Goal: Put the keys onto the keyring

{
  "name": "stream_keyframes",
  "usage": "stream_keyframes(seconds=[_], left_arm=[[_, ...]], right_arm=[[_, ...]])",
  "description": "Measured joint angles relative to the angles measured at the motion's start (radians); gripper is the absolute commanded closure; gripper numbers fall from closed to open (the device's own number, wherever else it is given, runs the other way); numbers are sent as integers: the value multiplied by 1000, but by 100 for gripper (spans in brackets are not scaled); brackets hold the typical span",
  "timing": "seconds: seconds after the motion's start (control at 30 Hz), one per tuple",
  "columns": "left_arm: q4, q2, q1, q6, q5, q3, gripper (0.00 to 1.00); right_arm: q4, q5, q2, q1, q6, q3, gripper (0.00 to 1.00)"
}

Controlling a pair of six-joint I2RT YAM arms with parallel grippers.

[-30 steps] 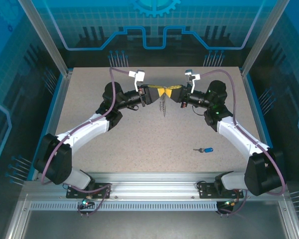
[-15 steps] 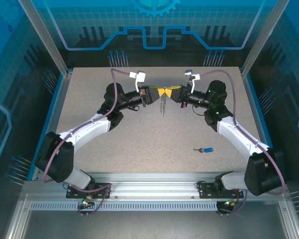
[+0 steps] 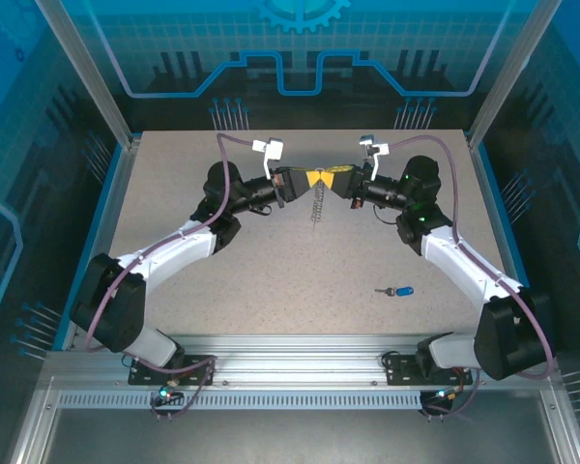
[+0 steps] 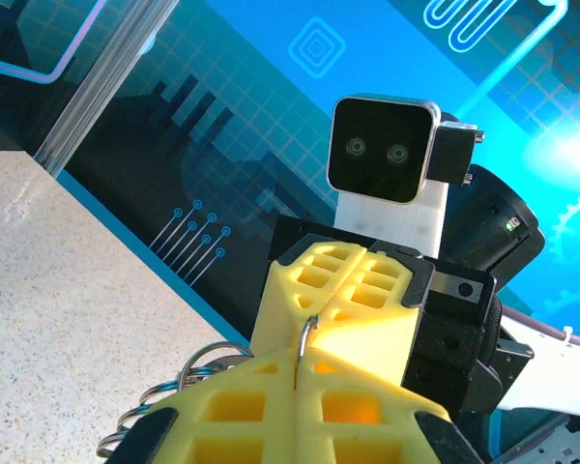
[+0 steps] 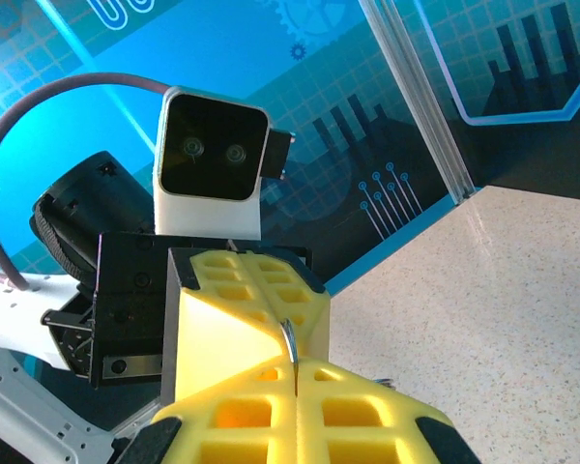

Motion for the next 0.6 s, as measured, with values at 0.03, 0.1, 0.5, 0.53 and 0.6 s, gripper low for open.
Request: stream_keyframes(seconds=[0.03,0.1,0.5,0.53,0.6], left_arm=[[2,1,0,0,0,0,100],[2,2,0,0,-2,-2,100],[-36,-11,-7,71,-66,-79,100],[-45,-16,-7,83,-77,-86,100],[-59,-24,-7,94,-92,-97,100]], right_arm=[[0,2,0,0,0,0,92],[-8,7,-1,-1,2,0,67],[-480,260,-171,-137,16,18,38],[-553,298,-183,-152,19,18,37],[-674,372,-196,-173,34,15,37]])
